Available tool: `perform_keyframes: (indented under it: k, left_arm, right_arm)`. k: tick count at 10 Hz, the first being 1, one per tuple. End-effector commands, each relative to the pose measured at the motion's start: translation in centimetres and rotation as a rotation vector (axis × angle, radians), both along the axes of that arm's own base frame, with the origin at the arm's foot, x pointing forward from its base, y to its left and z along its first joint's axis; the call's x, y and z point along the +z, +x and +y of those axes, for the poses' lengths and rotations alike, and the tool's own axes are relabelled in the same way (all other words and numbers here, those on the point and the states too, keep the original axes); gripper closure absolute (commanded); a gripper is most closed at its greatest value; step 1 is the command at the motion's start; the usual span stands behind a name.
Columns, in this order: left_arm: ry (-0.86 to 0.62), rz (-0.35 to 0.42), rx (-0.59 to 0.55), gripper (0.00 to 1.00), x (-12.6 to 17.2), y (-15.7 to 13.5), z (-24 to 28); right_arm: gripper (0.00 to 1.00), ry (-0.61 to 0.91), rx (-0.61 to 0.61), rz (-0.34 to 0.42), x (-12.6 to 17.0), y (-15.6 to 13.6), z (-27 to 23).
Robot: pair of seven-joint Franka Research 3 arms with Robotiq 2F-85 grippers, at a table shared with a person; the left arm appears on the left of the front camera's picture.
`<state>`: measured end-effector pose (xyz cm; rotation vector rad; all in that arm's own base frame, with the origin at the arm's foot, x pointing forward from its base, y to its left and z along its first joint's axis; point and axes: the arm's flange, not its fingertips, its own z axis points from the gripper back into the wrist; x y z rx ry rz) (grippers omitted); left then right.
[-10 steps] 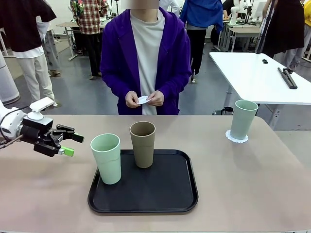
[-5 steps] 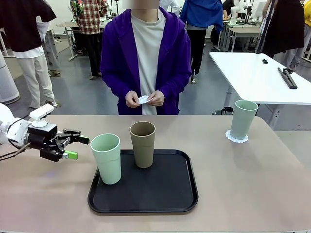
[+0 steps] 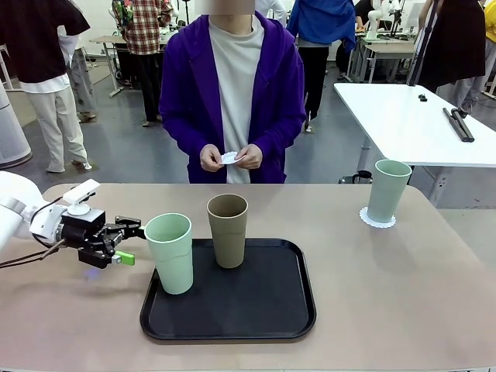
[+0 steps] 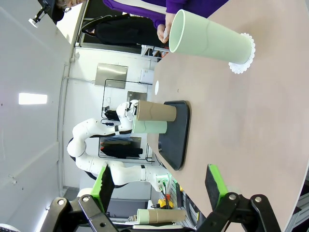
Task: Place coasters on the table and set cups on them.
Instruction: Take one Reusable plastic cup from the Flat Tray and place it on a coaster set by the human.
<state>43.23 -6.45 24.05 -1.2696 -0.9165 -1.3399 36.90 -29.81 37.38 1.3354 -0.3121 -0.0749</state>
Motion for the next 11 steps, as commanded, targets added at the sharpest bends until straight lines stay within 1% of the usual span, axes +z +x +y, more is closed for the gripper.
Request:
perform_keyframes:
  k: [1, 4, 11]
  left_arm:
    - [-0.020, -0.018, -0.013, 0.00, -0.4, 0.5, -1.3]
    - [-0.015, 0.006, -0.052, 0.00, -0.9, 0.4, -2.6]
    - [0.002, -0.004, -0.097, 0.00, -1.4, 0.1, -6.4]
  right_arm:
    - [0.00, 0.011, -0.002, -0.005, 0.1, 0.0, 0.1]
    - [0.00, 0.011, -0.002, -0.005, 0.1, 0.0, 0.1]
    - [0.00, 0.011, -0.002, -0.005, 0.1, 0.0, 0.1]
